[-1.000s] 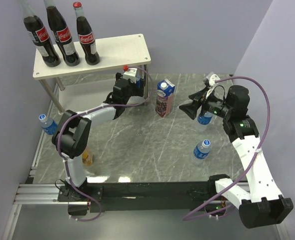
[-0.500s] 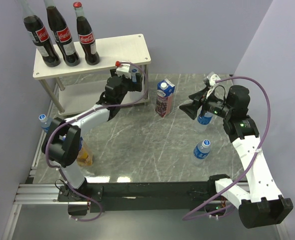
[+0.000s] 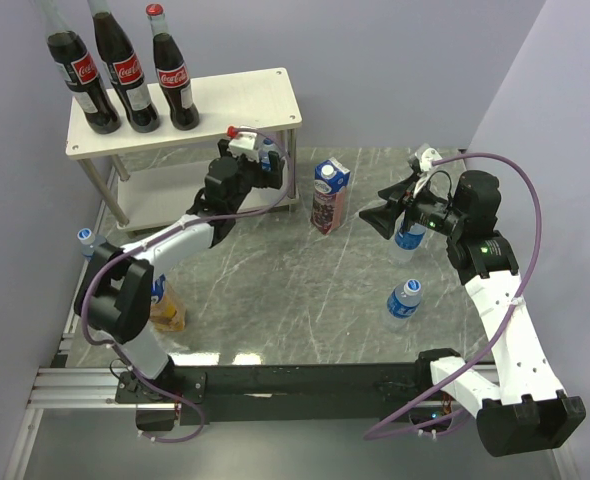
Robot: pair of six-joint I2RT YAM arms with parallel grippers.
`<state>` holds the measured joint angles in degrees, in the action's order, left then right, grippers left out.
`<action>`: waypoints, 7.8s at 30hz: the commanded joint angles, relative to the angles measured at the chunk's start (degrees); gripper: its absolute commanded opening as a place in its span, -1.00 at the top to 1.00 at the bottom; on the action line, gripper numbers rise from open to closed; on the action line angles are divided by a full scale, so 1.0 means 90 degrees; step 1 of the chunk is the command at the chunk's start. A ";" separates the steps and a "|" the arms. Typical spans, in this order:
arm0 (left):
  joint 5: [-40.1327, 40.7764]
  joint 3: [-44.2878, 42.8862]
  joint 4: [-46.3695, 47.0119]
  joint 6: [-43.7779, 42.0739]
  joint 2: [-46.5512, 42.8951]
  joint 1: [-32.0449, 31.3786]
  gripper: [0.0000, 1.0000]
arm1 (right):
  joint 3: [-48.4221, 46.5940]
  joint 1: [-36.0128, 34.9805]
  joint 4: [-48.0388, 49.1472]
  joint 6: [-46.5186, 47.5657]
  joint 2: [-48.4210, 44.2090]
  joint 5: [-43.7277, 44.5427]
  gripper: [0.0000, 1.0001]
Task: Place and organize the beverage onto the shelf
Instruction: Place the drink on the shelf, then pick up the drink from the center of the board, then place the drink on the shelf.
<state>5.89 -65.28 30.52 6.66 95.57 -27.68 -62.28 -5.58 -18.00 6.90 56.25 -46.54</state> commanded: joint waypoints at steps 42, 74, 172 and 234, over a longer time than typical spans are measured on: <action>-0.1280 0.2399 -0.3508 -0.0310 -0.5218 -0.0127 -0.99 | -0.0892 0.0591 -0.1271 0.0386 0.1366 0.3990 -0.33; -0.1679 0.2692 -0.3450 -0.0105 -0.5853 -0.0137 -0.99 | -0.0365 0.0962 -0.1769 0.0396 0.1690 0.3443 0.37; -0.0029 0.2312 0.0740 0.0355 -0.2348 0.0009 0.99 | 0.0377 0.0787 -0.0412 0.0074 0.0323 0.0211 -0.60; -0.0176 0.0358 0.2126 -0.0300 0.0387 0.0966 0.99 | 0.0426 0.0865 -0.0451 0.0279 0.0195 -0.0092 -0.58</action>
<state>4.36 -57.08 37.56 4.89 99.92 -19.22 -58.48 1.83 -23.55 8.62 58.61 -46.22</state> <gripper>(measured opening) 0.575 0.794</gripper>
